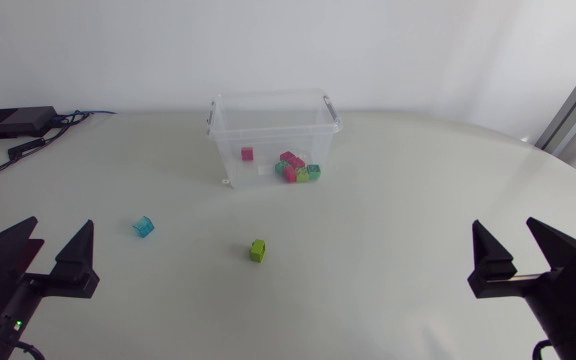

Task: Place the duplo bricks in the container

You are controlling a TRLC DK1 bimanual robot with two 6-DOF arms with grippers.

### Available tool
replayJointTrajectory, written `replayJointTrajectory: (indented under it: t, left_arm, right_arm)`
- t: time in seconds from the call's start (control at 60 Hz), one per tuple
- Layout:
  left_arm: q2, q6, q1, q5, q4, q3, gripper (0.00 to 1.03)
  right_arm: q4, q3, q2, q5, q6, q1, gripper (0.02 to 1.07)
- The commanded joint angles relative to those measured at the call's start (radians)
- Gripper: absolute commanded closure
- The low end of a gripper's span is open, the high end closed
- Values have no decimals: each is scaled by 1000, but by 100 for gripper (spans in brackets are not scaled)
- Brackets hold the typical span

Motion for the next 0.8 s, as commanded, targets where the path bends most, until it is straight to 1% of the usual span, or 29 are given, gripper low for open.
replayJointTrajectory:
  t: [0.0,0.3,0.333,0.5,0.6,0.717,0.767,0.783]
  left_arm:
    - [-9,-1,4,-7,2,-21,4]
    - [-12,5,5,-7,3,-12,5]
    - [-12,6,2,-7,-5,2,7]
    - [-3,6,-8,-7,-31,76,7]
    - [61,6,-10,-7,-31,130,7]
    - [201,3,-13,-7,-31,225,7]
    - [267,0,-13,-6,-31,268,7]
    - [313,-1,-13,-6,-31,297,7]
  right_arm:
    - [10,-20,-5,-6,16,11,7]
    - [13,-14,-7,-6,16,19,7]
    - [12,-8,-7,-9,16,21,7]
    - [10,59,21,-16,18,31,7]
    - [19,131,124,-16,18,47,7]
    - [16,233,289,-21,19,59,7]
    - [2,299,394,-27,19,73,7]
    - [-1,314,417,-27,19,77,7]
